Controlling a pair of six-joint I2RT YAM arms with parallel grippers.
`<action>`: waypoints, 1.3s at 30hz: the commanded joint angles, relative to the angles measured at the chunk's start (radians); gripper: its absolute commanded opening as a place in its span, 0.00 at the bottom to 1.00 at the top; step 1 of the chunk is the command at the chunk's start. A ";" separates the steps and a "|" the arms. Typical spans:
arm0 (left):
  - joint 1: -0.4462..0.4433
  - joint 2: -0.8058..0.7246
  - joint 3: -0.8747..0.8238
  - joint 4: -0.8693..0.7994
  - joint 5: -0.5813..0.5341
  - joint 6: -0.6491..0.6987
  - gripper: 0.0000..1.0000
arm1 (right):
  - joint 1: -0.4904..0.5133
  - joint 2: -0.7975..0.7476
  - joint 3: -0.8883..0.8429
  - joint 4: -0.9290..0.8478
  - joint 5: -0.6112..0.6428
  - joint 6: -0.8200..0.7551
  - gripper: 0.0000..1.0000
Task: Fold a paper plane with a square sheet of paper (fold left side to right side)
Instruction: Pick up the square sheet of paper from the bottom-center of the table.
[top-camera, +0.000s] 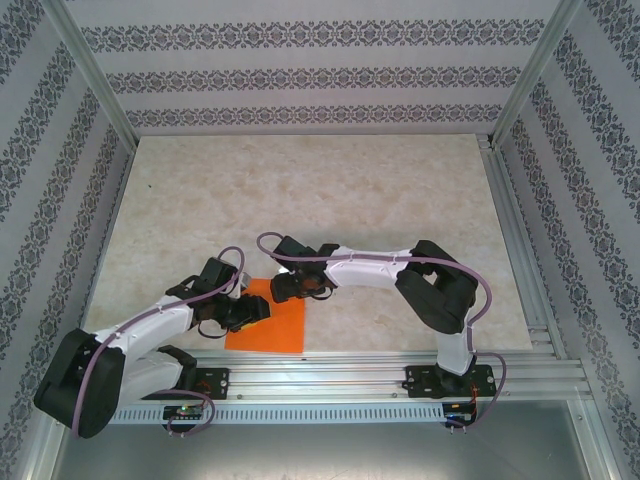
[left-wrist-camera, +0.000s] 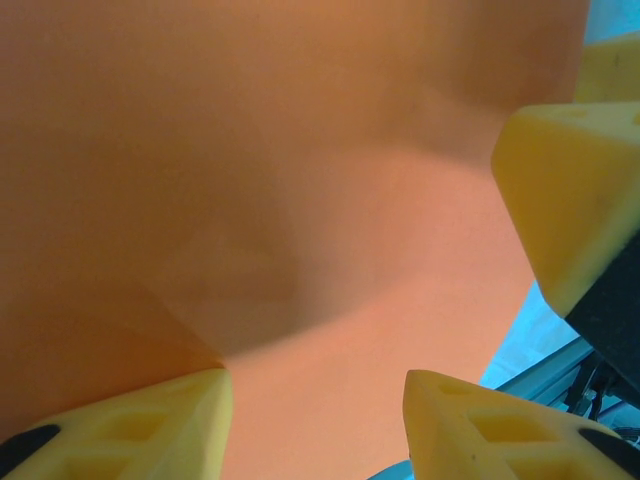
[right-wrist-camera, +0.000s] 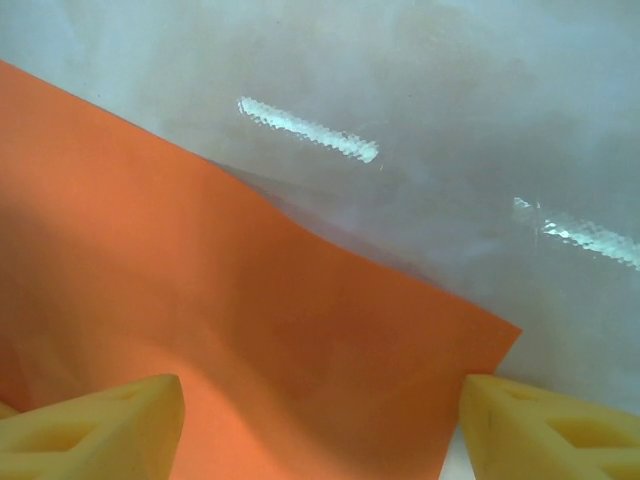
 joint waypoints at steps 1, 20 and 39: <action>-0.017 0.027 -0.019 0.042 -0.049 0.010 0.48 | 0.001 0.027 0.013 0.031 -0.026 0.019 0.72; -0.017 0.058 0.057 0.056 -0.030 0.036 0.48 | -0.096 -0.127 -0.156 0.245 -0.122 0.007 0.24; 0.228 -0.004 0.495 -0.102 0.112 0.290 0.76 | -0.429 -0.653 -0.389 0.255 -0.440 -0.166 0.18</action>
